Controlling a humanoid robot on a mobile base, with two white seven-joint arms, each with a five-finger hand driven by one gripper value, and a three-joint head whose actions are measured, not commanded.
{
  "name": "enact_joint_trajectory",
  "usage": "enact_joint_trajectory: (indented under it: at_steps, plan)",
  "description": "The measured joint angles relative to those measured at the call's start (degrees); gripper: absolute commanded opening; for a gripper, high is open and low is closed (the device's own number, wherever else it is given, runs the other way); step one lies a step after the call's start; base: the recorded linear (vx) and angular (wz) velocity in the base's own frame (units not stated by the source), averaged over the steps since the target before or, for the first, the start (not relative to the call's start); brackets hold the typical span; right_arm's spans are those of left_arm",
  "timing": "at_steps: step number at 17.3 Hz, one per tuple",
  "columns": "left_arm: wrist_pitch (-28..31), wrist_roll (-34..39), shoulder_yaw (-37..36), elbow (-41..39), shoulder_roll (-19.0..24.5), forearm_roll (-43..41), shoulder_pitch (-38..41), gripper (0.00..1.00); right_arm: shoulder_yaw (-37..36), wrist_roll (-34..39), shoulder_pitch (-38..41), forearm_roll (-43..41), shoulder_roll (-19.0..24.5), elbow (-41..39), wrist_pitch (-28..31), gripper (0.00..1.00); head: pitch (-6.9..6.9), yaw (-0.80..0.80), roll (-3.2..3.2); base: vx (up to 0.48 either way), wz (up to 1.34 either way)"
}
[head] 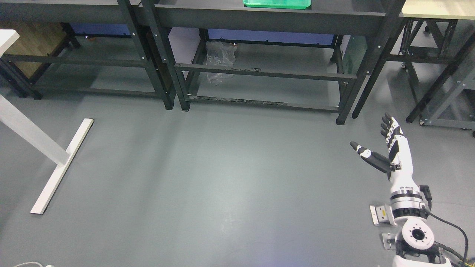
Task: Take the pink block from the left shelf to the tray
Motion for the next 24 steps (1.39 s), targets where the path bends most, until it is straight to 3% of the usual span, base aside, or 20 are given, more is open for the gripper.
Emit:
enact_joint_trajectory:
  at_steps: [18, 24]
  plan:
    - [0.0, 0.0, 0.0, 0.0, 0.0, 0.0, 0.0, 1.0, -2.6, 0.1, 0.0, -1.5, 0.0, -1.6, 0.0, 1.0, 0.0, 0.0, 0.0, 0.0, 0.0]
    - [0.0, 0.0, 0.0, 0.0, 0.0, 0.0, 0.0, 1.0, -4.2, -0.2, 0.0, 3.5, -0.7, -1.9, -4.9, 0.97, 0.0, 0.0, 0.0, 0.004, 0.0]
